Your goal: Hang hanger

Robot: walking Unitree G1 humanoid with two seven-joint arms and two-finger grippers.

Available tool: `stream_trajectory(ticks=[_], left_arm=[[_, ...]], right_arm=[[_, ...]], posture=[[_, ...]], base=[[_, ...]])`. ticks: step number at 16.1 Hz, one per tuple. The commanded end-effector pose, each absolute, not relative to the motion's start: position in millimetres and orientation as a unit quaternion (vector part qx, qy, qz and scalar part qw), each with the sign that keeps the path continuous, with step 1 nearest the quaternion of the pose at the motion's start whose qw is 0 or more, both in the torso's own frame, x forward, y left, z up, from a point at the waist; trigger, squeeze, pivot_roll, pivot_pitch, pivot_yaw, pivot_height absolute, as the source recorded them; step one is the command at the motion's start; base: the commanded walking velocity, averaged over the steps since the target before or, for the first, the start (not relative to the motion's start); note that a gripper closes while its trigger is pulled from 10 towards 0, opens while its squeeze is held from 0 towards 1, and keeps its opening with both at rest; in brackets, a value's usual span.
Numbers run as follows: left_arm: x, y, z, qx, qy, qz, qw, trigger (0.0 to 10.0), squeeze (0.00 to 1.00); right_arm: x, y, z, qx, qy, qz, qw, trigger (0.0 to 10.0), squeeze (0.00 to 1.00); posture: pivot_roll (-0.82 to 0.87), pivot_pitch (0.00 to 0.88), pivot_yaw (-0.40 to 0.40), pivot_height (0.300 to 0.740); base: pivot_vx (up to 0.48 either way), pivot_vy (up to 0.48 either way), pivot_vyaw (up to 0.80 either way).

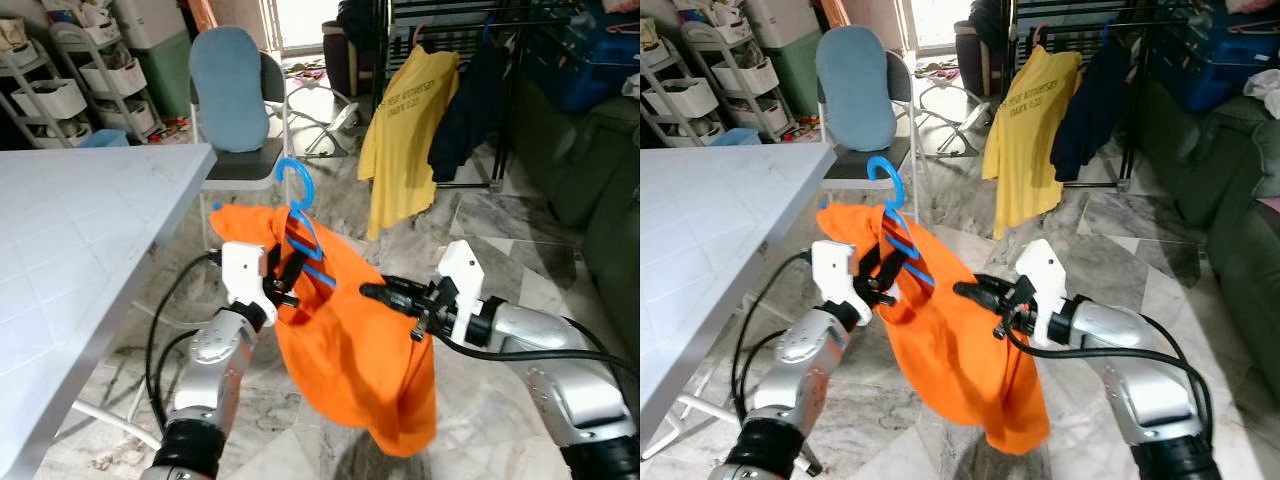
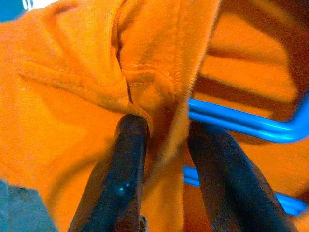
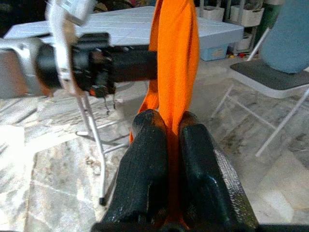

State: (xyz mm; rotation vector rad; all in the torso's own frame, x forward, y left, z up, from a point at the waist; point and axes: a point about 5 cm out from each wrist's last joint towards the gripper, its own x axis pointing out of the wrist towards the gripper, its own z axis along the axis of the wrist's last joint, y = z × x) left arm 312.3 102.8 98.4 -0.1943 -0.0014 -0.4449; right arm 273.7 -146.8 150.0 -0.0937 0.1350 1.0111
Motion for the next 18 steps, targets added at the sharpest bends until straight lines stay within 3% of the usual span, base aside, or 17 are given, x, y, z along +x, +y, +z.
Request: stream_trajectory(ticks=[1, 7, 12, 18], left_arm=[[318, 104, 103, -0.086, -0.012, -0.22, 0.972, 0.0, 0.0], [328, 122, 105, -0.056, -0.006, -0.176, 0.983, 0.0, 0.0], [337, 148, 102, -0.035, 0.002, -0.13, 0.991, 0.0, 0.0], [337, 154, 94, -0.013, 0.026, -0.127, 0.991, 0.0, 0.0]], right_arm=[[268, -138, 165, -0.037, 0.038, 0.523, 0.851, 10.0, 0.0], [262, -147, 165, -0.046, 0.05, 0.528, 0.846, 10.0, 0.0], [275, -159, 168, -0.074, 0.05, 0.49, 0.867, 10.0, 0.0], [284, -171, 168, -0.119, 0.053, 0.46, 0.879, 10.0, 0.0]], posture=[[-0.17, 0.0, 0.135, 0.74], [-0.18, 0.0, 0.138, 0.74], [-0.18, 0.0, 0.135, 0.74], [-0.18, 0.0, 0.136, 0.74]], base=[[0.0, 0.0, 0.0], [0.0, 0.0, 0.0], [0.0, 0.0, 0.0], [0.0, 0.0, 0.0]])
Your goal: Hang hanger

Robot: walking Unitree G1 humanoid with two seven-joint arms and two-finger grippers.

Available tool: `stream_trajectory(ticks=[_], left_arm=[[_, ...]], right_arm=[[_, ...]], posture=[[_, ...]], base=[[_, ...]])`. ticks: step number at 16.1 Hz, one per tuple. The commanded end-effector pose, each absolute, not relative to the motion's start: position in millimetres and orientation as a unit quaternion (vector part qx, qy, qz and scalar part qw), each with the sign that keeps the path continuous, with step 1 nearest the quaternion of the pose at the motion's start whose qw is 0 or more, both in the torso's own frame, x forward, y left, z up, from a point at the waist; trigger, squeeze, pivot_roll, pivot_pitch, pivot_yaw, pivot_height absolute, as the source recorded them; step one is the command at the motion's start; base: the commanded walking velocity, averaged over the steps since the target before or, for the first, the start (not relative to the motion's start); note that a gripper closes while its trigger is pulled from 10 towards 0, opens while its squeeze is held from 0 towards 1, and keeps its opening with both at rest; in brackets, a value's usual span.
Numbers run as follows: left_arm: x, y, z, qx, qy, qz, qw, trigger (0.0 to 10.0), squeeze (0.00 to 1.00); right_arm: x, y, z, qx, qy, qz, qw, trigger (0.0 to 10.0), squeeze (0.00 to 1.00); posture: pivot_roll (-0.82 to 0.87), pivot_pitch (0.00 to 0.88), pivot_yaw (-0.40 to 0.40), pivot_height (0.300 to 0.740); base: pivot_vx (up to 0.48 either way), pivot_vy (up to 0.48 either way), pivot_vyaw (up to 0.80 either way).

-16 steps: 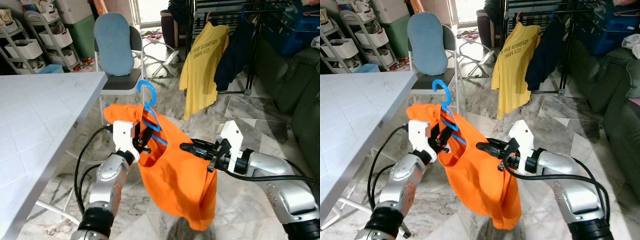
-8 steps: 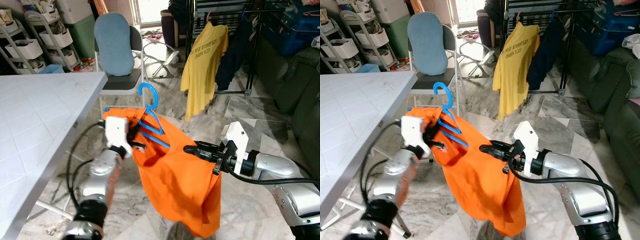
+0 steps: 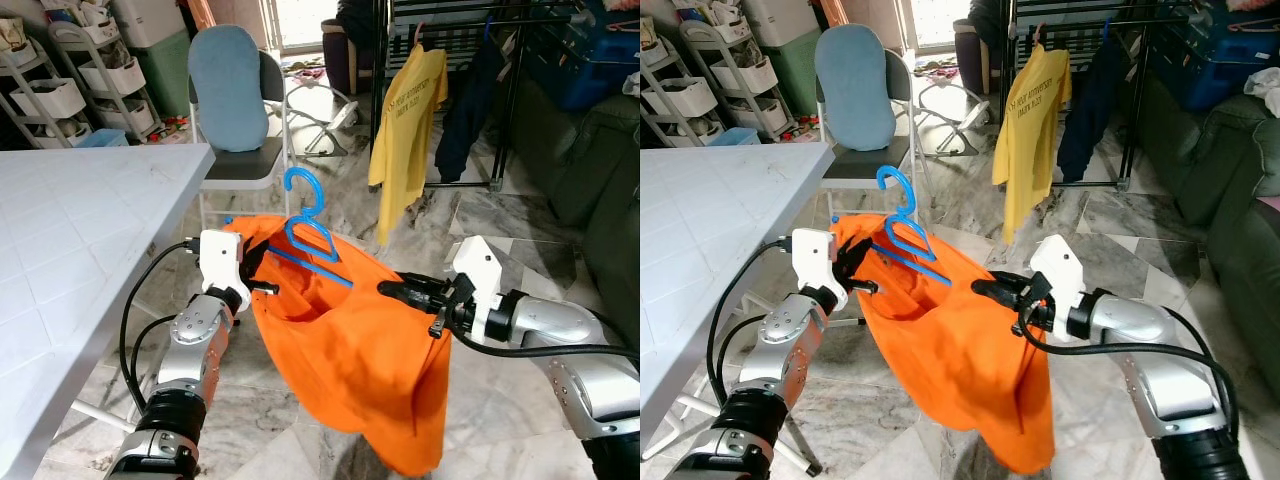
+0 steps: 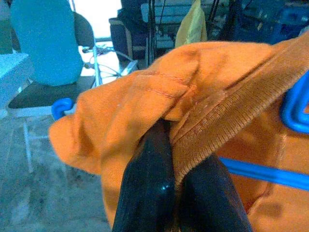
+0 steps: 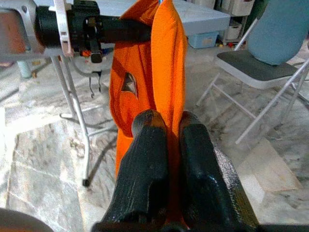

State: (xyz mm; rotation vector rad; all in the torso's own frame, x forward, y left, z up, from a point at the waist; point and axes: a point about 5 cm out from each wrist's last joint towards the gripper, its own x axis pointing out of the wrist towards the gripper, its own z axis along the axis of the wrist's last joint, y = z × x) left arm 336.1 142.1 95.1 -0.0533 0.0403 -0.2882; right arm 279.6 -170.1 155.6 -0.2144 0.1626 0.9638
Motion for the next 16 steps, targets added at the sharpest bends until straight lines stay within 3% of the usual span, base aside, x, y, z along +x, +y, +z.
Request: stream_trajectory(ticks=[1, 5, 10, 14, 16], left_arm=[[338, 157, 94, -0.009, 0.028, -0.121, 0.992, 0.0, 0.0], [343, 179, 94, 0.017, 0.044, -0.077, 0.996, 0.0, 0.0], [343, 187, 91, 0.024, 0.054, -0.07, 0.996, 0.0, 0.0], [342, 187, 84, 0.034, 0.078, -0.075, 0.994, 0.0, 0.0], [341, 187, 82, 0.034, 0.091, -0.085, 0.992, 0.0, 0.0]], right_arm=[[283, -174, 168, -0.127, 0.056, 0.46, 0.877, 10.0, 0.0], [278, -221, 178, -0.187, 0.1, 0.464, 0.86, 10.0, 0.0], [275, -277, 207, -0.275, 0.135, 0.424, 0.852, 10.0, 0.0], [277, -291, 232, -0.313, 0.113, 0.398, 0.855, 10.0, 0.0], [265, -295, 254, -0.309, 0.108, 0.431, 0.841, 10.0, 0.0]], posture=[[-0.18, 0.0, 0.137, 0.74], [-0.19, 0.0, 0.138, 0.74], [-0.2, 0.0, 0.149, 0.74], [-0.2, 0.0, 0.159, 0.74], [-0.2, 0.0, 0.164, 0.74]], base=[[0.0, 0.0, 0.0], [0.0, 0.0, 0.0], [0.0, 0.0, 0.0], [0.0, 0.0, 0.0], [0.0, 0.0, 0.0]])
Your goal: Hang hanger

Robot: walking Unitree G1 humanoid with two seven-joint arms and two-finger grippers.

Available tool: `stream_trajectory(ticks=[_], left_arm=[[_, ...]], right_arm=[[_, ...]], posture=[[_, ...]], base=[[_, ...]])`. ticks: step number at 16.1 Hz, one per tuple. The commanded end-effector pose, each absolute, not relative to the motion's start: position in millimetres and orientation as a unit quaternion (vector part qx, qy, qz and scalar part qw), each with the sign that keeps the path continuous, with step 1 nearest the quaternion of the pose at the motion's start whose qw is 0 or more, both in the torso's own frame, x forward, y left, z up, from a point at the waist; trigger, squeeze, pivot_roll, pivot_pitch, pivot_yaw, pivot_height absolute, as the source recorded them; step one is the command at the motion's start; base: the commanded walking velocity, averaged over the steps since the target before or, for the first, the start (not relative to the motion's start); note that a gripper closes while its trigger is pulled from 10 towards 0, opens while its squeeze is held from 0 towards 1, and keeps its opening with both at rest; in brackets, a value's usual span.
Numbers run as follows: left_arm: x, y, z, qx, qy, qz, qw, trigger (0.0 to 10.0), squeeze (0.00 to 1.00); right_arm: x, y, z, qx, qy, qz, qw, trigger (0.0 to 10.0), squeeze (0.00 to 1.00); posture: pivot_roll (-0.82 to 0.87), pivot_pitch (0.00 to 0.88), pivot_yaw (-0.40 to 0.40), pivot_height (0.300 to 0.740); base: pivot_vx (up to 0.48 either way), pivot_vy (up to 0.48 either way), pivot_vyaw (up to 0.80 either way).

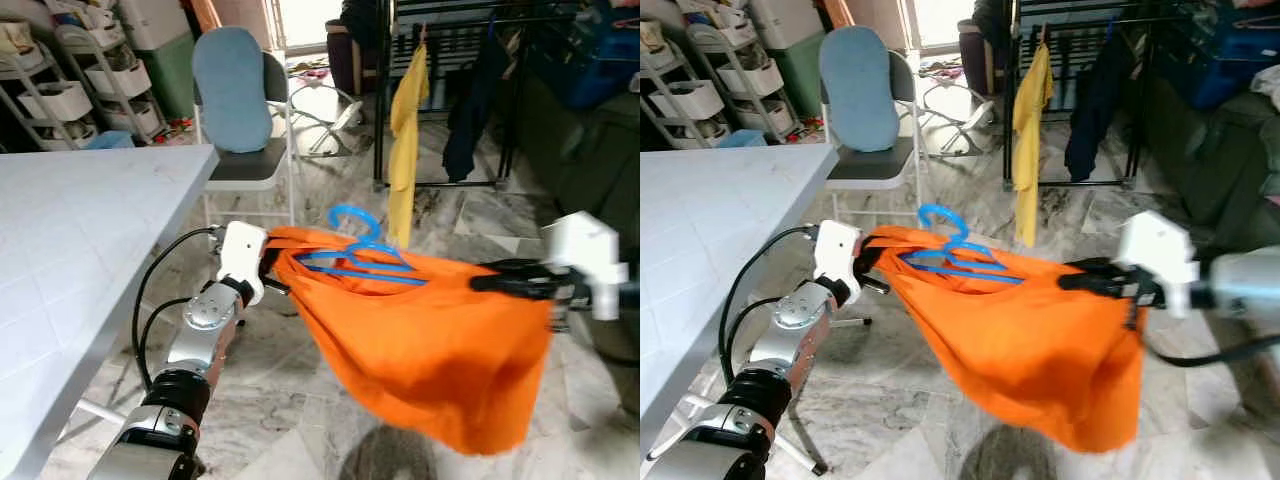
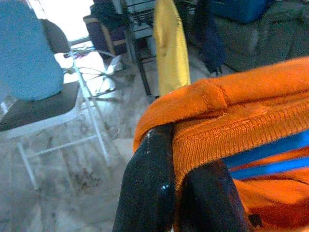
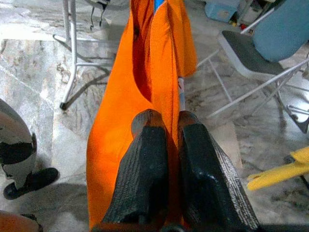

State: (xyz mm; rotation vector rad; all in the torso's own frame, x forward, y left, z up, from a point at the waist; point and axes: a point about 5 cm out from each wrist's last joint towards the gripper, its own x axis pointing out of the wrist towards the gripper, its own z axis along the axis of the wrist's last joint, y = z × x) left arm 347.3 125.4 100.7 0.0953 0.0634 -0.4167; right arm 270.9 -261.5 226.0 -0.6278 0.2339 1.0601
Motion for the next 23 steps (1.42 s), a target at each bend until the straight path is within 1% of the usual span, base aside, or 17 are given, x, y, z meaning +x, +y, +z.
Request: stream_trajectory(ticks=[1, 3, 4, 6, 7, 10, 12, 13, 15, 16, 17, 18, 19, 20, 21, 22, 23], left_arm=[[341, 187, 80, 0.034, 0.095, -0.089, 0.991, 0.0, 0.0], [340, 186, 75, 0.037, 0.11, -0.094, 0.989, 0.0, 0.0], [339, 185, 73, 0.039, 0.119, -0.099, 0.987, 0.0, 0.0], [338, 181, 68, 0.038, 0.136, -0.115, 0.983, 0.0, 0.0], [335, 177, 63, 0.039, 0.154, -0.135, 0.978, 0.0, 0.0], [328, 165, 52, 0.031, 0.19, -0.182, 0.964, 0.0, 0.0], [327, 158, 51, 0.007, 0.194, -0.195, 0.962, 0.0, 0.0], [327, 154, 52, -0.022, 0.194, -0.206, 0.959, 0.0, 0.0], [323, 151, 50, -0.043, 0.207, -0.234, 0.949, 0.0, 0.0], [321, 157, 47, -0.023, 0.217, -0.235, 0.947, 0.0, 0.0], [320, 157, 46, -0.03, 0.223, -0.237, 0.945, 0.0, 0.0], [319, 155, 43, -0.046, 0.236, -0.245, 0.939, 4.1, 0.0], [317, 149, 43, -0.078, 0.241, -0.259, 0.932, 8.5, 0.0], [317, 141, 47, -0.096, 0.231, -0.274, 0.929, 10.0, 0.0], [318, 140, 49, -0.098, 0.226, -0.275, 0.929, 10.0, 0.0], [324, 141, 57, -0.092, 0.199, -0.254, 0.942, 10.0, 0.16], [326, 142, 59, -0.09, 0.193, -0.249, 0.945, 10.0, 0.16]], right_arm=[[266, -299, 264, -0.323, 0.1, 0.42, 0.842, 10.0, 0.0], [262, -302, 277, -0.317, 0.094, 0.434, 0.838, 10.0, 0.0], [260, -302, 282, -0.331, 0.094, 0.439, 0.83, 10.0, 0.0], [259, -301, 291, -0.329, 0.079, 0.441, 0.831, 10.0, 0.0], [260, -301, 298, -0.342, 0.064, 0.43, 0.833, 10.0, 0.0], [268, -295, 310, -0.353, 0.014, 0.411, 0.84, 10.0, 0.0], [273, -284, 313, -0.324, -0.027, 0.43, 0.842, 10.0, 0.0], [272, -283, 315, -0.321, -0.025, 0.439, 0.839, 10.0, 0.0], [271, -290, 321, -0.324, -0.025, 0.435, 0.839, 10.0, 0.0], [271, -295, 332, -0.318, -0.045, 0.425, 0.847, 10.0, 0.0], [271, -296, 336, -0.311, -0.054, 0.426, 0.848, 10.0, 0.0], [271, -296, 344, -0.292, -0.077, 0.427, 0.852, 10.0, 0.0], [272, -295, 346, -0.286, -0.083, 0.428, 0.854, 10.0, 0.0], [275, -294, 345, -0.282, -0.083, 0.429, 0.854, 10.0, 0.0], [277, -293, 344, -0.282, -0.083, 0.429, 0.854, 10.0, 0.0], [280, -289, 335, -0.289, -0.069, 0.439, 0.848, 10.0, 0.0], [280, -288, 333, -0.291, -0.066, 0.443, 0.846, 10.0, 0.0]], posture=[[-0.2, 0.0, 0.166, 0.74], [-0.2, 0.0, 0.169, 0.74], [-0.21, 0.0, 0.169, 0.74], [-0.21, 0.0, 0.169, 0.74], [-0.21, 0.0, 0.173, 0.74], [-0.2, 0.0, 0.173, 0.74], [-0.2, 0.0, 0.171, 0.74], [-0.2, 0.0, 0.17, 0.74], [-0.2, 0.0, 0.17, 0.74], [-0.2, 0.0, 0.17, 0.74], [-0.2, 0.0, 0.17, 0.74], [-0.2, 0.0, 0.173, 0.74], [-0.2, 0.0, 0.173, 0.74], [-0.2, 0.0, 0.172, 0.74], [-0.2, 0.0, 0.172, 0.74], [-0.2, 0.0, 0.171, 0.74], [-0.2, 0.0, 0.171, 0.74]], base=[[0.0, 0.0, 0.0], [0.0, 0.0, 0.0], [0.0, 0.0, 0.0], [0.0, 0.0, 0.0], [0.0, 0.0, 0.0], [0.0, 0.0, 0.0], [0.0, 0.0, 0.0], [0.0, 0.0, 0.0], [0.0, 0.0, 0.0], [0.0, 0.0, 0.0], [0.0, 0.0, 0.0], [0.0, 0.0, 0.0], [0.0, 0.0, 0.0], [0.0, 0.0, 0.0], [0.0, 0.0, 0.0], [0.0, 0.0, 0.0], [0.0, 0.0, 0.0]])
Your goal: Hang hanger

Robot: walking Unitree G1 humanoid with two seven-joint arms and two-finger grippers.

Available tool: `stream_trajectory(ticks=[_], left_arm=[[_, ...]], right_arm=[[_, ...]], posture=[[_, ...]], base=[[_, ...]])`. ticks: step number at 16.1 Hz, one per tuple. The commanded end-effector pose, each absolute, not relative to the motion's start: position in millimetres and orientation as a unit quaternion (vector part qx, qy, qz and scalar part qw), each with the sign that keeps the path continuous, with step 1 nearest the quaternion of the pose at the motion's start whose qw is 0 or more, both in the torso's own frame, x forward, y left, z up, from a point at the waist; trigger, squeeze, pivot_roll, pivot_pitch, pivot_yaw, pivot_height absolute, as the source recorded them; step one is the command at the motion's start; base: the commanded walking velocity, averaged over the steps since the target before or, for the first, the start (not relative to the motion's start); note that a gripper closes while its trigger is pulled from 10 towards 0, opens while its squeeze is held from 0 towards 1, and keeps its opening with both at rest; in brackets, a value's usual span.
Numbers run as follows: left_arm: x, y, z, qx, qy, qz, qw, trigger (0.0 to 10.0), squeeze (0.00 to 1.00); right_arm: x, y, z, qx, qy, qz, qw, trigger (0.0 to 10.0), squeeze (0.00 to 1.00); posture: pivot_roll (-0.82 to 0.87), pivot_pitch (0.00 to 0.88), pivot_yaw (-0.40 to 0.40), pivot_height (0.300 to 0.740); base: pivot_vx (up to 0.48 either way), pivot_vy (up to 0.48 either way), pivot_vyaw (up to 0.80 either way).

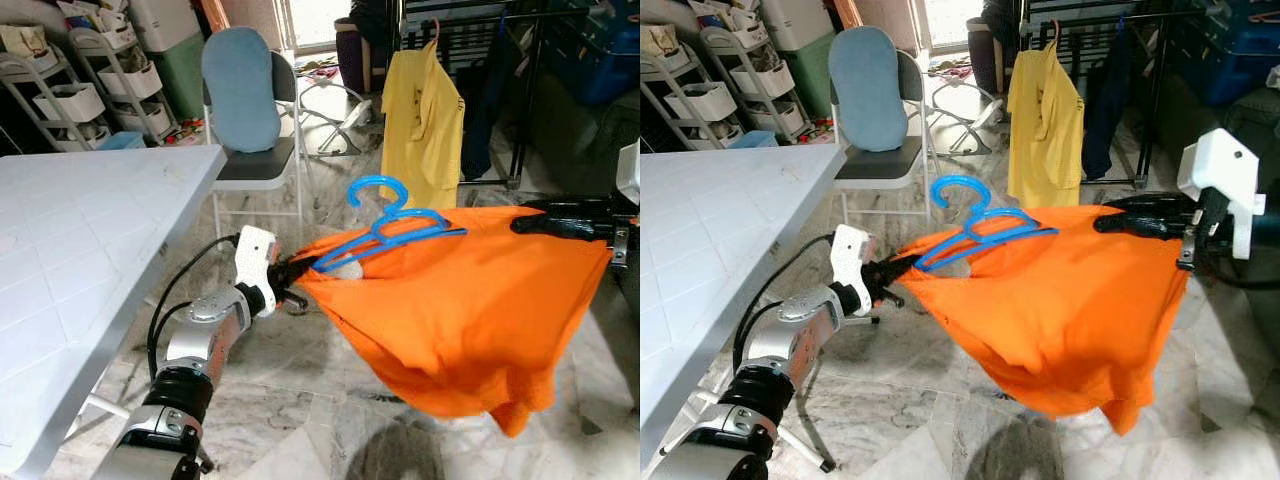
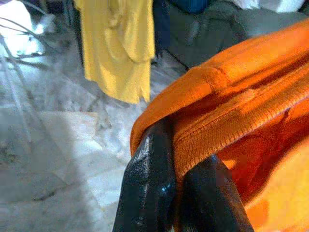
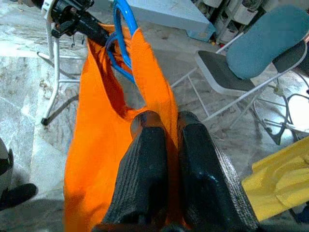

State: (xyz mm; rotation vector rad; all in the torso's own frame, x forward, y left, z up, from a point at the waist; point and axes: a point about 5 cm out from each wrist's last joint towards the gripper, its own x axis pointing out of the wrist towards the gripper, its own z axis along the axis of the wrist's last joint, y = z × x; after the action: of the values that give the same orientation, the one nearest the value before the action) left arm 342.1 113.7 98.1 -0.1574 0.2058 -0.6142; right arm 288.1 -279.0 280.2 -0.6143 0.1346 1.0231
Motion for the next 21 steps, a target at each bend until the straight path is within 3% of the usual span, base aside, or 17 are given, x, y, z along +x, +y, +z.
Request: stream_trajectory(ticks=[1, 6, 9, 11, 15, 18, 19, 21], left_arm=[[341, 153, 84, -0.063, 0.116, -0.196, 0.972, 10.0, 1.0], [355, 167, 134, -0.041, -0.027, -0.13, 0.99, 10.0, 1.0], [355, 167, 130, 0.003, -0.018, -0.094, 0.995, 10.0, 1.0], [352, 157, 128, 0.014, -0.026, -0.102, 0.994, 10.0, 1.0], [346, 115, 130, -0.027, -0.047, -0.152, 0.987, 10.0, 1.0], [343, 107, 131, -0.045, -0.05, -0.172, 0.983, 10.0, 1.0], [346, 111, 133, 0.027, -0.053, -0.135, 0.989, 10.0, 1.0], [351, 119, 134, 0.1, -0.052, -0.085, 0.99, 10.0, 1.0]], right_arm=[[285, -280, 319, -0.288, -0.051, 0.454, 0.842, 10.0, 0.0], [292, -249, 273, -0.281, -0.014, 0.479, 0.831, 10.0, 0.0], [296, -238, 263, -0.27, -0.022, 0.471, 0.84, 10.0, 0.0], [302, -232, 260, -0.277, -0.032, 0.447, 0.85, 10.0, 0.0], [317, -201, 240, -0.27, -0.045, 0.405, 0.873, 10.0, 0.0], [323, -195, 242, -0.261, -0.061, 0.38, 0.885, 10.0, 0.0], [326, -188, 244, -0.254, -0.074, 0.37, 0.891, 10.0, 0.0], [313, -163, 240, -0.232, -0.085, 0.44, 0.863, 10.0, 0.0]], posture=[[-0.2, 0.0, 0.168, 0.74], [-0.19, 0.0, 0.163, 0.74], [-0.18, 0.0, 0.159, 0.74], [-0.18, 0.0, 0.156, 0.74], [-0.18, 0.0, 0.148, 0.74], [-0.18, 0.0, 0.148, 0.74], [-0.19, 0.0, 0.147, 0.74], [-0.19, 0.0, 0.146, 0.74]], base=[[0.0, 0.0, 0.0], [0.0, 0.0, 0.0], [0.0, 0.0, 0.0], [0.0, 0.0, 0.0], [0.0, 0.0, 0.0], [0.0, 0.0, 0.0], [0.0, 0.0, 0.0], [0.0, 0.0, 0.0]])
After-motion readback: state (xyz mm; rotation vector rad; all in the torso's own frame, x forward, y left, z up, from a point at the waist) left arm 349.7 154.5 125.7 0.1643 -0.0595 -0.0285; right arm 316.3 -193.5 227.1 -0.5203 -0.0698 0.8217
